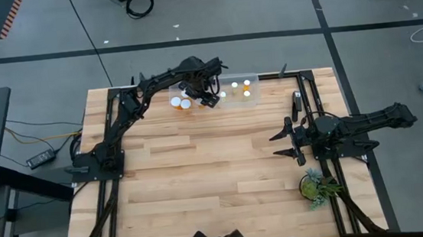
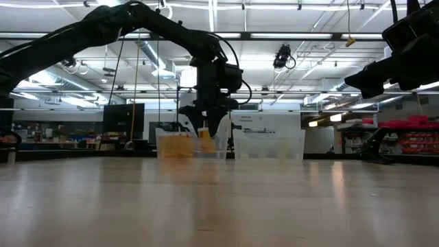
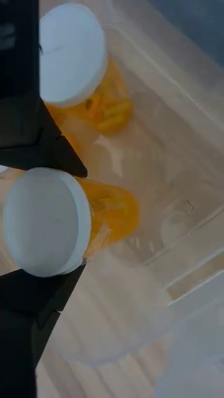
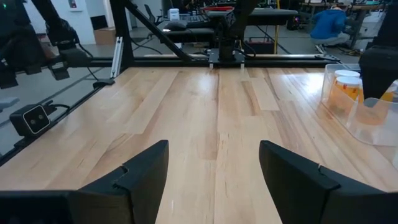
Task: Pick and place medicine bottles into bin by pill shape (circle, oval)
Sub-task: Adjust the large orange pill bottle on the transparent bin
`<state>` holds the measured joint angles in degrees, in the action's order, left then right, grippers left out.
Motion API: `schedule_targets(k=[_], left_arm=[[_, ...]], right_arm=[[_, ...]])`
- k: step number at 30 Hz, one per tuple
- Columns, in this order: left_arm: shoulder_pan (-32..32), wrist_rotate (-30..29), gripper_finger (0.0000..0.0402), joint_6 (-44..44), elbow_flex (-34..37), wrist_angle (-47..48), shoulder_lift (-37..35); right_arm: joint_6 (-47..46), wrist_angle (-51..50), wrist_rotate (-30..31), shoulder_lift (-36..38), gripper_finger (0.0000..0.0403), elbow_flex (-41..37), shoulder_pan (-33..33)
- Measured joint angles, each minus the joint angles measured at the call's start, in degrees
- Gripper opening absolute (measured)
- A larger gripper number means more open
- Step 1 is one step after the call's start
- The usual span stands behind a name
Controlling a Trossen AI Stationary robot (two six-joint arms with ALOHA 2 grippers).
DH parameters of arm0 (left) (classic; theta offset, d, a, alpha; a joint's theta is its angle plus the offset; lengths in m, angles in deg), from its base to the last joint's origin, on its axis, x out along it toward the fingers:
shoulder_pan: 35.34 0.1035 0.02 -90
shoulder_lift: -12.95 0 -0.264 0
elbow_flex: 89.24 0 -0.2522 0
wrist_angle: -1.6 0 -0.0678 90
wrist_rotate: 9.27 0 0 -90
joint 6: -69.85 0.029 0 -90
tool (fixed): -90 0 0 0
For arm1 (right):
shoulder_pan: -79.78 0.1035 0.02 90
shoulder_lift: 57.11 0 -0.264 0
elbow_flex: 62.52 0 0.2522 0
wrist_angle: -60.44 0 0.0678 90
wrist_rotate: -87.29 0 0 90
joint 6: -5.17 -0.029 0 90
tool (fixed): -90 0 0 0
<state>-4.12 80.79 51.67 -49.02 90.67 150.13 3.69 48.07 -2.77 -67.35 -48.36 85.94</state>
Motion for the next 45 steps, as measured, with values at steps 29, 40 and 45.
schedule_targets(k=[29,40,45], left_arm=[[-0.7,-1.8,0.0218,3.9,0.0,2.6,1.3],[-0.5,-1.8,0.0230,4.5,0.0,2.7,2.3],[-0.5,-1.8,0.0231,4.5,0.0,2.5,2.3]], right_arm=[[0.0,0.0,0.0,0.0,0.0257,0.0,0.0],[0.0,0.0,0.0,0.0,0.0257,0.0,0.0],[0.0,0.0,0.0,0.0,0.0257,0.0,0.0]])
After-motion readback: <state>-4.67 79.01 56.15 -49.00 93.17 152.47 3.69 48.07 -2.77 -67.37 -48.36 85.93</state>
